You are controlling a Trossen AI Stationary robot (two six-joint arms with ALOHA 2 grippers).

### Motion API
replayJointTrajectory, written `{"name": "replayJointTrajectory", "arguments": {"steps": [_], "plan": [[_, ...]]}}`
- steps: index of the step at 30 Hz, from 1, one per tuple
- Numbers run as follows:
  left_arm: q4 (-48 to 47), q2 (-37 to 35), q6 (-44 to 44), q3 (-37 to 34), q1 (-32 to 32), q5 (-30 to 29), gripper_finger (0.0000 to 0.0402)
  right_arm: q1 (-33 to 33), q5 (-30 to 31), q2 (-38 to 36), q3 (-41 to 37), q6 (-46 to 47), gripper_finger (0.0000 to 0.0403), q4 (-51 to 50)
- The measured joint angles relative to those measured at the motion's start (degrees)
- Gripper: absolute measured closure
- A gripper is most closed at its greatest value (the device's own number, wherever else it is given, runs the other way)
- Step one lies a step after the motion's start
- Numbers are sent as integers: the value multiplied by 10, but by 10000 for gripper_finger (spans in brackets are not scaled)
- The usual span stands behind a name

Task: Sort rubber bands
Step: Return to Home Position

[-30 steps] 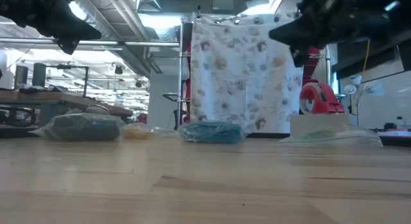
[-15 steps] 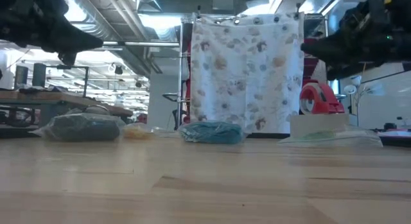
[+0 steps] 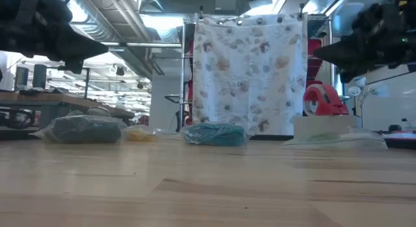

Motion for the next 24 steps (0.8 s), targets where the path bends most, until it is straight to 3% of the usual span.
{"name": "replayJointTrajectory", "arguments": {"steps": [6, 14, 20, 24], "plan": [[-2, 0, 61, 0, 35, 23, 401, 0, -4, -10, 0, -2, 403, -54], [-3, 3, 2, 0, 47, 21, 401, 0, -41, -17, 0, -21, 403, -79], [-3, 3, 0, 0, 47, 21, 401, 0, -53, -121, 0, -44, 403, -172], [-3, 3, -1, 0, 47, 21, 401, 0, -67, -185, 1, -68, 403, -155]]}}
